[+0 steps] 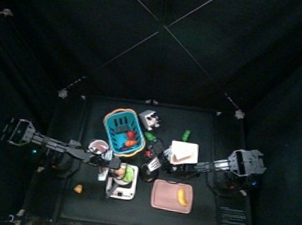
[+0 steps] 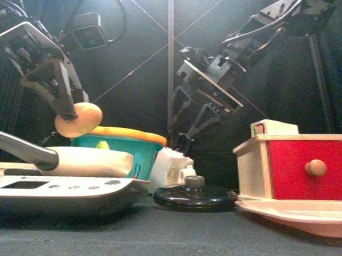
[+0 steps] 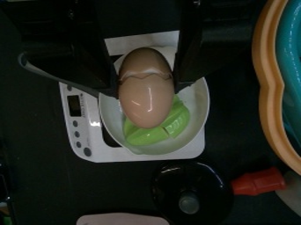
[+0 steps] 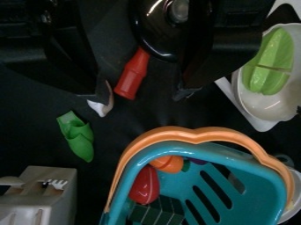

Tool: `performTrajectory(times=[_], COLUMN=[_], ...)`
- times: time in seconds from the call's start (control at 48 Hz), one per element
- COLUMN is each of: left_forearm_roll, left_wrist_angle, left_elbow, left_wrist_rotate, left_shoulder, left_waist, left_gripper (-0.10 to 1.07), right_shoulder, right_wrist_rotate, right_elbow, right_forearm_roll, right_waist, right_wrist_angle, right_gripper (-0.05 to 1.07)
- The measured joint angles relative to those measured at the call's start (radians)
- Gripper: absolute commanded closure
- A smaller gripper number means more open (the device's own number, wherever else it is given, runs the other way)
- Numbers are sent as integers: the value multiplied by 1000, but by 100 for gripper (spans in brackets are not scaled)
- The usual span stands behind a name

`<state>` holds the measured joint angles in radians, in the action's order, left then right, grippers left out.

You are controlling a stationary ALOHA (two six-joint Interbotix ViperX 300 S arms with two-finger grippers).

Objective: Put egg on pan

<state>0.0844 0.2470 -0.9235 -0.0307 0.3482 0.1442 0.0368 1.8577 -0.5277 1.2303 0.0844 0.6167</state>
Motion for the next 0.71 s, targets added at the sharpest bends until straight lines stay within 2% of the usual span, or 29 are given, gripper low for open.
performTrajectory(times=[0.292,0.708], left_forearm_roll=[6,6], left_wrist_angle=[-5,2], left_elbow=[0,0], left_wrist_rotate=[-2,0], left_shoulder=[-43,-55], left_waist=[5,5], left_gripper=[38,38], right_shoulder=[2,0], right_wrist_rotate=[2,0], right_elbow=[-2,-2], right_forearm_roll=[0,0], right_waist=[-2,-2], right_wrist_angle=[0,0], right_gripper=[11,11])
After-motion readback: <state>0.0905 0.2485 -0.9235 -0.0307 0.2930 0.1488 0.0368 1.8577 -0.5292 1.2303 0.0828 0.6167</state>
